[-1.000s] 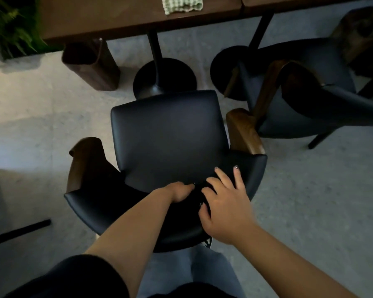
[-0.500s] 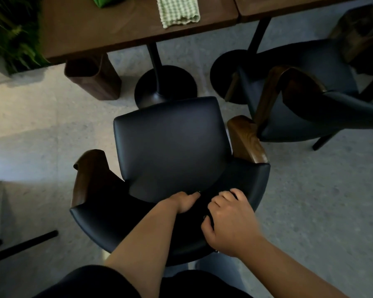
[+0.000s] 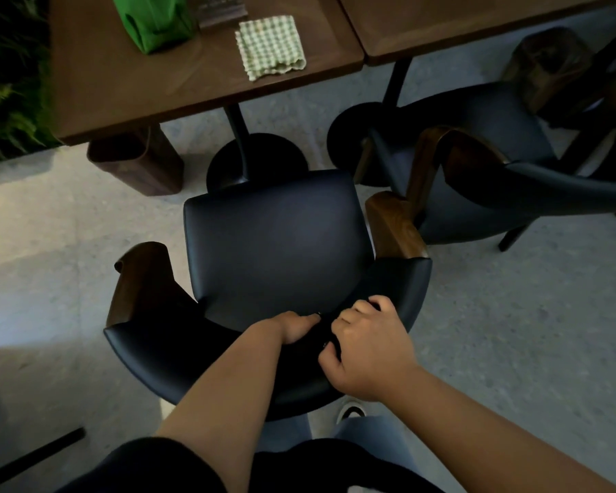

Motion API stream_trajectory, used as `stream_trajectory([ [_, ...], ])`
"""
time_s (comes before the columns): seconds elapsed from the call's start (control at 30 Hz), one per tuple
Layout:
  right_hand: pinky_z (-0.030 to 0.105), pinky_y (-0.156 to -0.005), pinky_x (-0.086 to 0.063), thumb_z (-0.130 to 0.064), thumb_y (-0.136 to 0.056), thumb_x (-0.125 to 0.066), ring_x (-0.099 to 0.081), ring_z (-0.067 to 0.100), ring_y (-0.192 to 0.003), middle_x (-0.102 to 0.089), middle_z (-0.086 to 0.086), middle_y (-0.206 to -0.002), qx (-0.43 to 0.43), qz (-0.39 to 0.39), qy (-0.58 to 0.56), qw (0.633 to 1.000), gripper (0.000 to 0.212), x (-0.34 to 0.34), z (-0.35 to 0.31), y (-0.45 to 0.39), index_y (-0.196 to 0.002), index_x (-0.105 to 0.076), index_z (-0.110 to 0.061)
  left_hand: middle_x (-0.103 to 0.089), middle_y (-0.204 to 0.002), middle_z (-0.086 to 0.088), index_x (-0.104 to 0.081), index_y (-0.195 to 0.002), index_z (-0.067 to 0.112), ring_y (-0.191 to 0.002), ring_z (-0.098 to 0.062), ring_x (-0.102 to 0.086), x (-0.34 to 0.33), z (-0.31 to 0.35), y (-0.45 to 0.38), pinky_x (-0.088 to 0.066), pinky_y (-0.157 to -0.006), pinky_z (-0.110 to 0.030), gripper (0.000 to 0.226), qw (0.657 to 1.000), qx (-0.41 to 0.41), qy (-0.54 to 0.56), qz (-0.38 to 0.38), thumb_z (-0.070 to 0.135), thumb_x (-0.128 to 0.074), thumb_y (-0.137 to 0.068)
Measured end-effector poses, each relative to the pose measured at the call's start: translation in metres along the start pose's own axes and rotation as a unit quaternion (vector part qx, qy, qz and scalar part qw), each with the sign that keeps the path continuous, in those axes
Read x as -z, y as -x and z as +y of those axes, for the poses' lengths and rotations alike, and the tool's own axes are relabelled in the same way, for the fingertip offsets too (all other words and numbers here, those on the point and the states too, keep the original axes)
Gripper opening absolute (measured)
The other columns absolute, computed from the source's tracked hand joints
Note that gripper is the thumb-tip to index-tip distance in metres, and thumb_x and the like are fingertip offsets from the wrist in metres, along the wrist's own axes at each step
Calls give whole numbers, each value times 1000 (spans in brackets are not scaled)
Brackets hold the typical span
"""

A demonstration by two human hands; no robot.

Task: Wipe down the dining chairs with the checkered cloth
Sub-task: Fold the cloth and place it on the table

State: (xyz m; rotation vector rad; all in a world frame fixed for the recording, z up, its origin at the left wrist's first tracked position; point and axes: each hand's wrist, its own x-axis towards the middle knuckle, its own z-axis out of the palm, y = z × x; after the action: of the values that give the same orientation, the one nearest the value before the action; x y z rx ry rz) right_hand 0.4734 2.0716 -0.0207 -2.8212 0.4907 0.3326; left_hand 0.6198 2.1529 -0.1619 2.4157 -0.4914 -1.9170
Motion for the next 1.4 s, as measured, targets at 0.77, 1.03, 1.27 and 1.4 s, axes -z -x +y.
stream_trajectory([
  [0.77,36,-91,-37,-44,-77,-34,-56,18,-77,-63,-5,-72,-6,23,19,1000,39,18,24,-87,-72,-65,-20,-36,-155,-8,-40,-149,21,-140,-26,-36,84,31,-31,-24,-117,-43,60,997,-74,-12,16,53,-37,-98],
  [1.03,34,-94,-37,-42,-79,-36,-57,18,-81,-65,-3,-77,-26,-2,19,999,37,15,22,-85,-78,-64,-18,-58,-135,-10,-58,-130,13,-122,-26,-53,90,8,21,-40,-93,-27,43,981,-141,-97,86,39,-48,-98],
  [1.27,40,-106,-25,-58,-92,-26,-49,18,-116,-60,-5,-122,67,-95,24,993,56,24,19,-77,-122,-58,-24,-68,-117,1,-61,-122,28,-107,-22,-63,74,-37,113,-48,-87,-31,32,930,-188,-120,292,41,-47,-96],
  [1.4,49,-114,-16,-72,-87,-22,-35,20,-135,-41,-1,-146,158,-136,85,974,78,28,28,-63,-145,-35,-21,-70,-76,1,-70,-83,20,-74,-24,-65,44,-51,139,-47,-71,-32,43,842,-244,-173,449,38,-32,-92],
])
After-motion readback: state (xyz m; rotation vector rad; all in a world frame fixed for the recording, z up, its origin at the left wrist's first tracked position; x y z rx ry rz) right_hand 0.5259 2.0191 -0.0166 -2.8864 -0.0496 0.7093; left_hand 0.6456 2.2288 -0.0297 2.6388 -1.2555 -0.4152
